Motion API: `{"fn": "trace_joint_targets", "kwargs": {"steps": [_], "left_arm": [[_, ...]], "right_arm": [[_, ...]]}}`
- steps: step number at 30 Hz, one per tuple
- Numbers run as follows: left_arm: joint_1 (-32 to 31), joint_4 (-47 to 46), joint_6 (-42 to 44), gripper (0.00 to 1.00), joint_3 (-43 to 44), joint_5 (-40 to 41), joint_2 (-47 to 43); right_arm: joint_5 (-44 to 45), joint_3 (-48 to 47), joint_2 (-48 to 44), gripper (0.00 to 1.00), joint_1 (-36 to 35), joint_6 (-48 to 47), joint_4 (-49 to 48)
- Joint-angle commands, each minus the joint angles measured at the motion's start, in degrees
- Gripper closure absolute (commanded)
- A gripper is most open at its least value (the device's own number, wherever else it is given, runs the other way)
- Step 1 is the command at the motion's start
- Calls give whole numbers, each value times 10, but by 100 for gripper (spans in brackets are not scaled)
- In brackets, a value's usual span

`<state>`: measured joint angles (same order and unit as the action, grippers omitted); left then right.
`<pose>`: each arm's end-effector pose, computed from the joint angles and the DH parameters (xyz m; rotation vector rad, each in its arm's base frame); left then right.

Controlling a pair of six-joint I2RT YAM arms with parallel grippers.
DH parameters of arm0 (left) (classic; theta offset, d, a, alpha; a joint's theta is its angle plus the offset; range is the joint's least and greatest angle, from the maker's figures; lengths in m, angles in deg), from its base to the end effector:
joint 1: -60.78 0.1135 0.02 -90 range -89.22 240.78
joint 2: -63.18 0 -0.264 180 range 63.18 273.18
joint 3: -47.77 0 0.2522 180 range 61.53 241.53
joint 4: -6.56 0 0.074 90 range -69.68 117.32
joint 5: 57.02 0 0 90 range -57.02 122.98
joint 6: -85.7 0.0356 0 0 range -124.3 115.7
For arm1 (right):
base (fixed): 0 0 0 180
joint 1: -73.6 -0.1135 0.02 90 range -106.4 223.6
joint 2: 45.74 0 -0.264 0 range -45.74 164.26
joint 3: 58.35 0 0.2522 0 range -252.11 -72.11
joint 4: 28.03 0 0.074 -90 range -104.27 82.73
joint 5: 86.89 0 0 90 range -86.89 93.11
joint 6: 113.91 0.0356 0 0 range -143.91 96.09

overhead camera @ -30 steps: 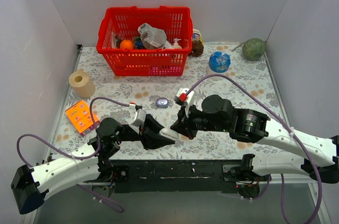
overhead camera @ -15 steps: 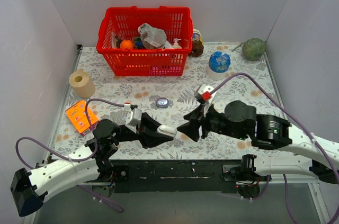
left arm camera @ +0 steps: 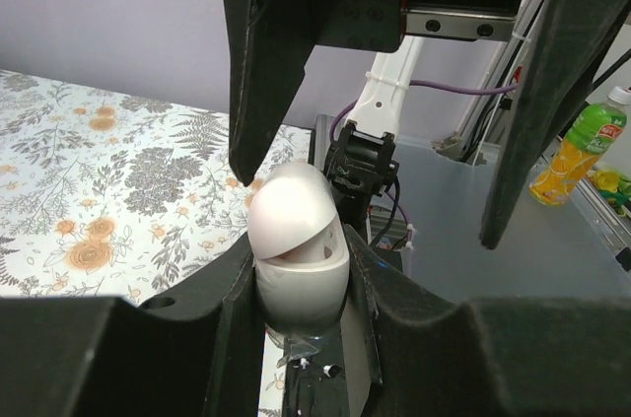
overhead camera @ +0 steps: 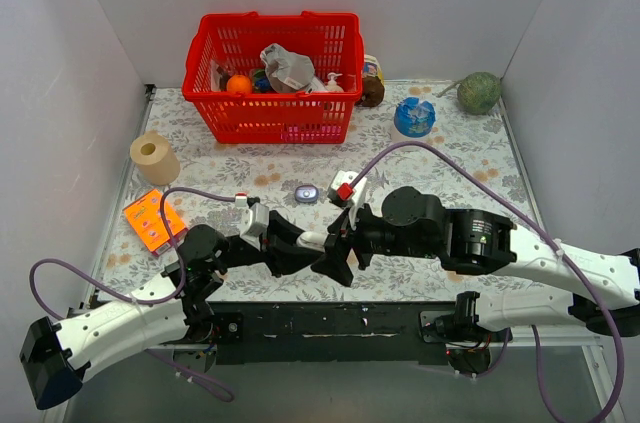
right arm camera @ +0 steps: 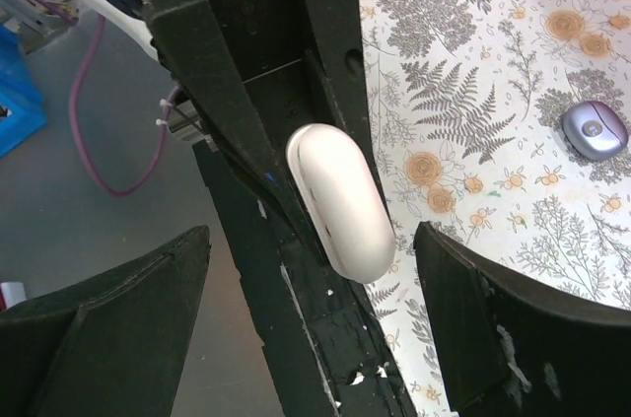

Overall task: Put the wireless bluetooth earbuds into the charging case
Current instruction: Open the charging case.

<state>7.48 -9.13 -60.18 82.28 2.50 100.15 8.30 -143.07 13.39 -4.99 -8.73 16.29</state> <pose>0.0829 -0.1414 0.2854 0.5097 1.5981 -1.8824 0.0458 0.2108 0.4139 -1.0111 1.7623 0.9998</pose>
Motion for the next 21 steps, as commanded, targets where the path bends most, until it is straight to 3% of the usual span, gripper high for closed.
{"fn": "trace_joint_targets", "kwargs": {"steps": [1, 21], "left_arm": [[3, -1, 10, 100, 22, -8, -8], [-1, -21, 38, 100, 13, -47, -15]], "right_arm": [[31, -38, 1, 9, -4, -8, 5], [137, -49, 6, 11, 1, 7, 37]]}}
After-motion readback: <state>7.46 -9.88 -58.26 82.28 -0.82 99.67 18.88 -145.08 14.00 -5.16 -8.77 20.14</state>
